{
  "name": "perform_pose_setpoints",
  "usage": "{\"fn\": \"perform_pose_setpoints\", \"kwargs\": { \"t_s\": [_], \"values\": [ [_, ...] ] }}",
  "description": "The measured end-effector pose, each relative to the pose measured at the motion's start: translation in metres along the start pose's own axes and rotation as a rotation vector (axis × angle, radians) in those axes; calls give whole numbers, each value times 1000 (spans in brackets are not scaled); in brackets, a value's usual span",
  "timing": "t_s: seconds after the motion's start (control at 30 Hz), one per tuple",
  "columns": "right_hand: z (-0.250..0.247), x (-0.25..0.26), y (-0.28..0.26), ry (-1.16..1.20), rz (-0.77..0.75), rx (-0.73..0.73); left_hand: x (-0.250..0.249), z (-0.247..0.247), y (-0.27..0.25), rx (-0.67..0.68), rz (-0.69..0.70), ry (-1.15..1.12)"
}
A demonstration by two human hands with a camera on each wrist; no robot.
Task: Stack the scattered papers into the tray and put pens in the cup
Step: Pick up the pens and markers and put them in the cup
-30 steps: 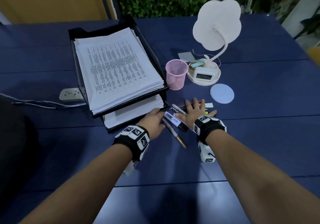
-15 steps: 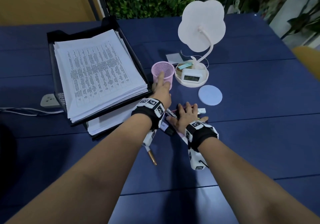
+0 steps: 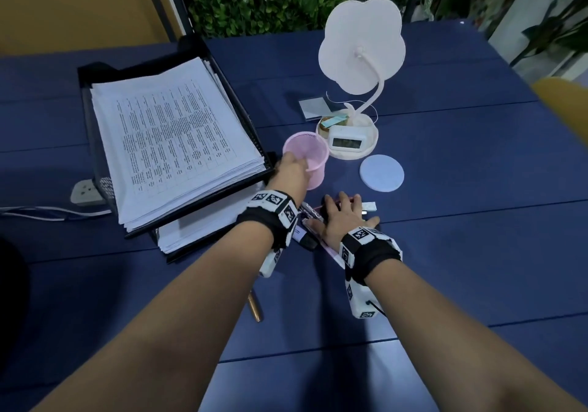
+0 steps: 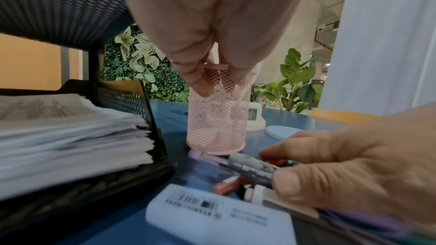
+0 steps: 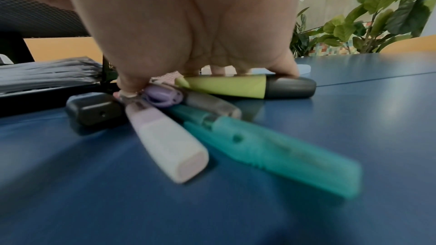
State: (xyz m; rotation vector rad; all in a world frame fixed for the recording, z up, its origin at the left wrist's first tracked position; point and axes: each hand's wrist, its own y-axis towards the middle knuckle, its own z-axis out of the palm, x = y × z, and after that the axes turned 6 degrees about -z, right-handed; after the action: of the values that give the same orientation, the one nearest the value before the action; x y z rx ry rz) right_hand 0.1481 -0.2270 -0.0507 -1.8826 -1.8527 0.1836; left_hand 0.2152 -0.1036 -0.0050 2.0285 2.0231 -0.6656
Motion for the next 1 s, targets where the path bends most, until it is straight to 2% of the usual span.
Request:
{"fn": "perform_pose_setpoints", "kwargs": {
  "t_s": [0.1, 0.27, 0.47, 0.63, 0.77, 1.0],
  "values": [
    [2, -1, -13, 7, -5, 7, 5, -2, -27, 39, 52, 3],
    [10, 2, -32, -1, -6, 7, 24, -18, -84, -5, 149, 6],
    [25, 17, -50, -28, 23, -14, 63, -51, -143, -93, 146, -60],
    [31, 29, -65, -8, 56, -14, 94, -71, -179, -81, 151, -23],
    [36, 38, -76, 13, 50, -23, 115, -84, -201, -58, 109, 19],
    [43, 56, -88, 18, 33, -21, 148, -94, -230, -106, -36, 72]
  ]
}}
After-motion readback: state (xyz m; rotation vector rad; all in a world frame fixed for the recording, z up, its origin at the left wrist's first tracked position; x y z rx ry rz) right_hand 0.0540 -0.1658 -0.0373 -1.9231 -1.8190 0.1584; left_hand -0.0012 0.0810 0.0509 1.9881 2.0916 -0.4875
